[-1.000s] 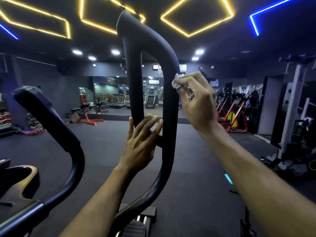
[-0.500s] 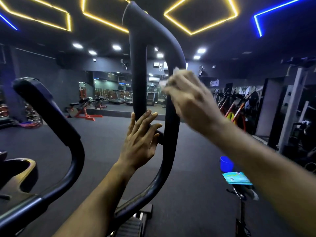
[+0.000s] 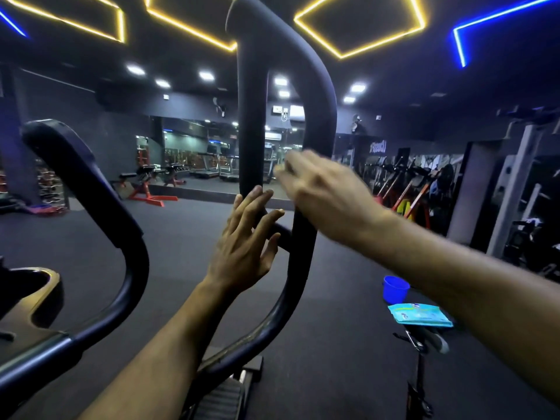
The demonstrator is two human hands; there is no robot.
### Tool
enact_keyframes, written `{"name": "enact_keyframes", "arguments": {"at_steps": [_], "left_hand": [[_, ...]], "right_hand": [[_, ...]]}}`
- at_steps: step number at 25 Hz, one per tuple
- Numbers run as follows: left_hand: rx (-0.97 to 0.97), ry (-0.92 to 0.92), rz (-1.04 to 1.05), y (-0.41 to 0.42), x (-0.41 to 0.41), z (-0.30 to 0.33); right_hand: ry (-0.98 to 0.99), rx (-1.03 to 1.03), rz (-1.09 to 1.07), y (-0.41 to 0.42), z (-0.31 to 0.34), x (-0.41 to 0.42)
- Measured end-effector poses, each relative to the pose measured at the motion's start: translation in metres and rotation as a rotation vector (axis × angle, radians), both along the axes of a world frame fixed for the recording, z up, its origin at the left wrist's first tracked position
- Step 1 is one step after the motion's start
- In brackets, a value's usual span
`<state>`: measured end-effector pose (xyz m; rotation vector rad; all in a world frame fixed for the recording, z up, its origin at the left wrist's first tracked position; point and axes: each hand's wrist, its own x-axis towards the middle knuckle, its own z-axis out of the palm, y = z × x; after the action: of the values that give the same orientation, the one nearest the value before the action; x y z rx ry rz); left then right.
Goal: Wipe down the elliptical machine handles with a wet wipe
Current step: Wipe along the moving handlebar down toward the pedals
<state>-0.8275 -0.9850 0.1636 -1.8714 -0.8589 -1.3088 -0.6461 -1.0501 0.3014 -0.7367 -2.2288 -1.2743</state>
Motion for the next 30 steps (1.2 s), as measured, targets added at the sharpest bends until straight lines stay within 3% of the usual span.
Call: {"name": "enact_keyframes", "arguments": {"at_steps": [4,15,19,22,24,26,28,30], "left_hand": [[-0.036,-0.050,-0.037,0.002,0.002,-0.003],[-0.073,-0.104,-0.066,-0.002,0.002,-0.013],[-0.089,-0.155,-0.051,-0.001,0.003,-0.018],[-0.078,-0.154,-0.072,0.001,0.007,-0.020],[-0.067,-0.153,-0.087,0.002,0.011,-0.021],[-0.069,-0.155,-0.094,0.003,0.014,-0.022],[-0.068,-0.151,-0.101,0.005,0.016,-0.024],[-0.075,-0.154,-0.099,0.005,0.018,-0.025]], "right_hand": [[0.037,0.036,-0.027,-0.005,0.039,0.001],[-0.052,-0.095,-0.123,0.011,-0.050,-0.004],[-0.004,-0.268,-0.044,0.024,-0.075,0.010],[0.046,-0.415,0.102,0.031,-0.057,0.027],[0.167,-0.357,0.325,0.033,-0.038,0.039],[0.434,-0.247,0.494,0.035,-0.027,0.042],[0.602,-0.198,0.557,0.043,-0.033,0.037],[0.637,-0.183,0.589,0.055,-0.050,0.031]]}}
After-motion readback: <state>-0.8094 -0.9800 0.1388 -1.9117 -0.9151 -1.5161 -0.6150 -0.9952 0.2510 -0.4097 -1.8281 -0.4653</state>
